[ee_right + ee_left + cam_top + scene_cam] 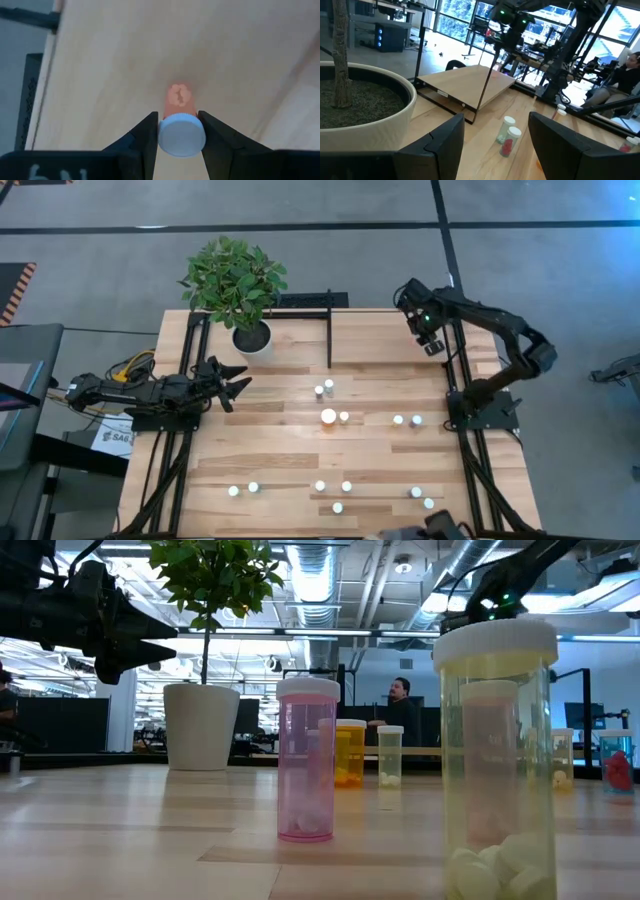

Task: Pick and place medicine bottles onto shelf by color
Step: Put the right orange pill bottle on the shelf

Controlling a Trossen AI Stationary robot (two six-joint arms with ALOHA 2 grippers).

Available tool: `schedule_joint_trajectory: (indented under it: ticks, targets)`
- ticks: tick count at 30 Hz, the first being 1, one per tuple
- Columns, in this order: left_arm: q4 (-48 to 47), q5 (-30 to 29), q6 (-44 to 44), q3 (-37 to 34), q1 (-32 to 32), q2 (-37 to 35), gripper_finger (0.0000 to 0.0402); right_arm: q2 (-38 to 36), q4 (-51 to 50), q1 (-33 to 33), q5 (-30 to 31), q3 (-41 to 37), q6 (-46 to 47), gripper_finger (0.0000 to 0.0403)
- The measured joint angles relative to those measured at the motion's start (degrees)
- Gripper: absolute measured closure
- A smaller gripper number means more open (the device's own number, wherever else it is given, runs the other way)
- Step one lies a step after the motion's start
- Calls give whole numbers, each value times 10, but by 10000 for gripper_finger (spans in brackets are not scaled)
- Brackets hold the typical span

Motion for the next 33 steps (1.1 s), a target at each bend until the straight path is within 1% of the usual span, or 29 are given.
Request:
schedule_joint_trajectory:
  ticks: [2,5,12,21,33]
  targets:
    - [0,0,0,0,0,0,194,23,-3,-12,-2,25,-25,255]
    - [0,0,0,0,0,0,194,54,-11,-28,-3,59,-40,253]
    - [0,0,0,0,0,0,194,105,-23,-54,-7,99,-43,245]
    - [0,0,0,0,0,0,194,124,-17,-74,-7,126,-49,246]
    - [0,0,0,0,0,0,194,126,-10,-76,-5,127,-62,241]
